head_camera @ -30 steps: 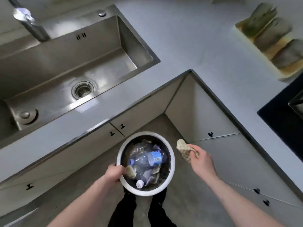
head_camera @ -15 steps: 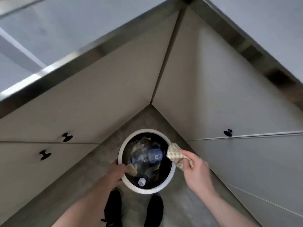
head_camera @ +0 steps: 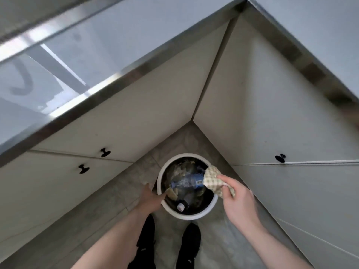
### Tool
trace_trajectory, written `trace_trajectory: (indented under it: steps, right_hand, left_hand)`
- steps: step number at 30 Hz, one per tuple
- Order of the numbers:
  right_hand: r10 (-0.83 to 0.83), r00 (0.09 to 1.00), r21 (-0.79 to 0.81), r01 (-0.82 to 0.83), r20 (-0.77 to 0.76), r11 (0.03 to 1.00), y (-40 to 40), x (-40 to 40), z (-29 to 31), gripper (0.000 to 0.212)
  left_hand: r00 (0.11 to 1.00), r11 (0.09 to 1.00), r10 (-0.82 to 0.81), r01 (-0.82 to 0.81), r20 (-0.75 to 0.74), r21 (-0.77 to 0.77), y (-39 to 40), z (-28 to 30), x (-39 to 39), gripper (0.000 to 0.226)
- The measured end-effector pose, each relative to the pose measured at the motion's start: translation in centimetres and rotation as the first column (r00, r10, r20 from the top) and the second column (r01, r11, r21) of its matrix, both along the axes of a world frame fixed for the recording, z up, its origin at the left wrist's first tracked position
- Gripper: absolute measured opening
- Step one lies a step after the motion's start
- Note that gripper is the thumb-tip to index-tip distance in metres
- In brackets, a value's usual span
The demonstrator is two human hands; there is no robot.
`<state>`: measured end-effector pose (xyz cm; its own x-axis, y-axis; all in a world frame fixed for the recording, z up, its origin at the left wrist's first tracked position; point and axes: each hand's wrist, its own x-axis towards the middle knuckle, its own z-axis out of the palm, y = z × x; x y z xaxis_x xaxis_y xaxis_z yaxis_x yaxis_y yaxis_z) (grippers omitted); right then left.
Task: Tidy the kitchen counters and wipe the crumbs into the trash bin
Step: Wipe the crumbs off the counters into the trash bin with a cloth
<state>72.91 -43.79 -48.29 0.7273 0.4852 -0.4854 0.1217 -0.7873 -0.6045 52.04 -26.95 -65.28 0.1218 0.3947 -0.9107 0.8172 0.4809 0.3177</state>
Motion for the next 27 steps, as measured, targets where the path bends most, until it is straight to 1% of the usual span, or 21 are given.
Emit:
trace_trajectory:
  steps: [1, 2, 4, 5, 6, 9, 11, 13, 14, 17, 20, 23, 27]
  right_hand:
    - [0.007, 1.0, 0.01, -0.007, -0.011, 1.0, 0.2, -0.4, 1.7, 0.039]
    - [0.017, 1.0, 0.024, -0.017, -0.022, 1.0, 0.4, -0.8, 3.6, 0.039]
    - [0.056, 0.998, 0.058, -0.054, -0.031, 0.997, 0.8, -1.7, 8.0, 0.04]
    - [0.079, 0.996, 0.075, -0.077, -0.027, 0.994, 1.0, -2.0, 10.2, 0.04]
    - [0.104, 0.994, 0.084, -0.102, -0.024, 0.991, 1.2, -2.5, 12.6, 0.04]
    - [0.181, 0.983, 0.144, -0.18, 0.004, 0.973, 2.0, -4.2, 20.5, 0.041]
    - [0.231, 0.973, 0.203, -0.232, 0.032, 0.951, 3.1, -4.9, 24.9, 0.042]
    - [0.264, 0.963, 0.253, -0.271, 0.06, 0.929, 4.7, -5.9, 29.2, 0.044]
    - [0.291, 0.954, 0.275, -0.299, 0.071, 0.914, 5.7, -6.5, 31.2, 0.044]
    - [0.364, 0.927, 0.356, -0.371, 0.089, 0.858, 9.6, -8.5, 36.5, 0.043]
    - [0.451, 0.886, 0.413, -0.454, 0.11, 0.79, 14.1, -11.2, 40.6, 0.043]
    - [0.512, 0.844, 0.461, -0.523, 0.162, 0.717, 18.9, -14.6, 43.4, 0.044]
    - [0.548, 0.808, 0.507, -0.572, 0.215, 0.645, 26.5, -20.5, 45.1, 0.046]
  left_hand:
    - [1.0, 1.0, 0.0, 0.0, -0.008, 0.026, 0.3, 4.5, 0.4, 0.093]
    - [1.0, 0.999, -0.027, 0.027, -0.01, 0.021, 0.7, 8.6, 0.6, 0.089]
    - [0.987, 0.987, -0.16, 0.16, -0.027, -0.001, 1.2, 16.5, 0.0, 0.054]
    - [0.971, 0.971, -0.233, 0.235, -0.045, 0.038, 1.4, 20.6, -0.4, 0.044]
    - [0.959, 0.957, -0.278, 0.281, -0.052, 0.066, 1.4, 24.3, -1.2, 0.044]
    - [0.927, 0.915, -0.375, 0.368, 0.014, 0.163, 1.0, 35.0, -4.0, 0.055]
    - [0.904, 0.896, -0.418, 0.395, 0.086, 0.205, 0.8, 41.8, -5.6, 0.052]
    - [0.887, 0.871, -0.438, 0.38, 0.144, 0.313, 1.2, 48.2, -7.7, 0.047]
    - [0.89, 0.86, -0.427, 0.346, 0.158, 0.375, 1.6, 51.1, -8.9, 0.045]
    - [0.93, 0.819, -0.322, 0.181, 0.176, 0.545, 3.7, 57.4, -13.4, 0.039]
    - [0.954, 0.755, -0.226, 0.043, 0.198, 0.654, 6.2, 62.0, -18.3, 0.035]
    - [0.973, 0.7, -0.166, 0.0, 0.162, 0.714, 9.3, 64.5, -23.2, 0.034]
    - [0.984, 0.654, -0.118, -0.025, 0.134, 0.756, 15.1, 66.4, -29.7, 0.039]
